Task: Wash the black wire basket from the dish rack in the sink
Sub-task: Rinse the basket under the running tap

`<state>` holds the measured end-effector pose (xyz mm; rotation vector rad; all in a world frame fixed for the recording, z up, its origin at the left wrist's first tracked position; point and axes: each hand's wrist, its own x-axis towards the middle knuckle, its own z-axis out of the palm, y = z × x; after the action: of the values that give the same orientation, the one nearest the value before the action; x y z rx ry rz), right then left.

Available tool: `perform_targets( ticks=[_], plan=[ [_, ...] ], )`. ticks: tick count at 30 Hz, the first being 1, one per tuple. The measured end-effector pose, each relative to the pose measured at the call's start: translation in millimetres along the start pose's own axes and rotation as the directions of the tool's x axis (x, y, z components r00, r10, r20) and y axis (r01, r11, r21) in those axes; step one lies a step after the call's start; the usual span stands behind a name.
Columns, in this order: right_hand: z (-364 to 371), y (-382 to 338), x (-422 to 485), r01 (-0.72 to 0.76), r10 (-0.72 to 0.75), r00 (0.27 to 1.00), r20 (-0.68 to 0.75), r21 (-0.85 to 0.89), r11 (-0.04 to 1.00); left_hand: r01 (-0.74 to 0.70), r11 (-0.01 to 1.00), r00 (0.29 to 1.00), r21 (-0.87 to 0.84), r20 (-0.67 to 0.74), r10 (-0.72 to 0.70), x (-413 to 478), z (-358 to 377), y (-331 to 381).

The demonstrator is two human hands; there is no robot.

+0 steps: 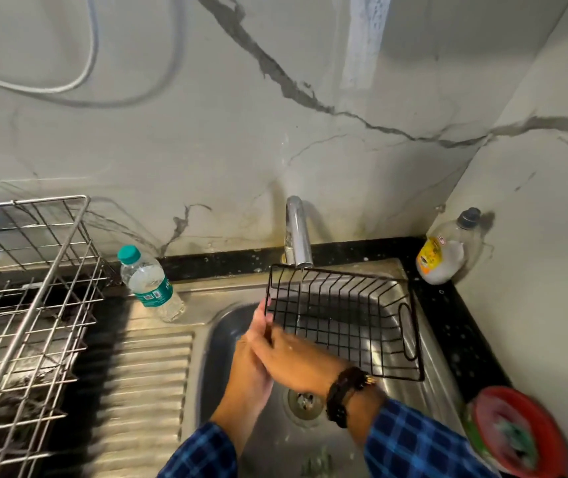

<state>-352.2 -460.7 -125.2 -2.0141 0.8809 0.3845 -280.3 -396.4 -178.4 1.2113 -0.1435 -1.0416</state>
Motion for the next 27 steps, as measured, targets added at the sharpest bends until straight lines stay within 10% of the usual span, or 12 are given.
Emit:
perform_targets(
  ticks=[5, 13, 19, 27],
  plan=[
    [-12.5, 34.4, -42.7, 0.225, -0.256, 0.964, -0.075, -0.284, 0.932, -0.146, 0.989, 0.986, -0.012, 0.079, 0.146, 1.7, 2.8, 9.2],
    [-35.4, 114.2, -56.3, -0.059, -0.073, 0.971, -0.229, -0.519, 0.853, -0.115, 0.985, 0.992, -0.129, 0.031, 0.12, 0.5, -18.0, 11.6],
    [-26.3, 106.8, -42.9, -0.064, -0.18, 0.936, -0.303, -0.649, 0.758, 0.013, 0.979, 1.0, 0.203, -0.006, -0.012, 5.5, -43.3, 32.1],
    [-0.2, 92.8, -15.6, 0.138, -0.303, 0.948, -0.1, -0.727, 0.673, 0.164, 0.938, 0.98, 0.305, -0.162, -0.119, -1.6, -83.8, 32.2]
  ],
)
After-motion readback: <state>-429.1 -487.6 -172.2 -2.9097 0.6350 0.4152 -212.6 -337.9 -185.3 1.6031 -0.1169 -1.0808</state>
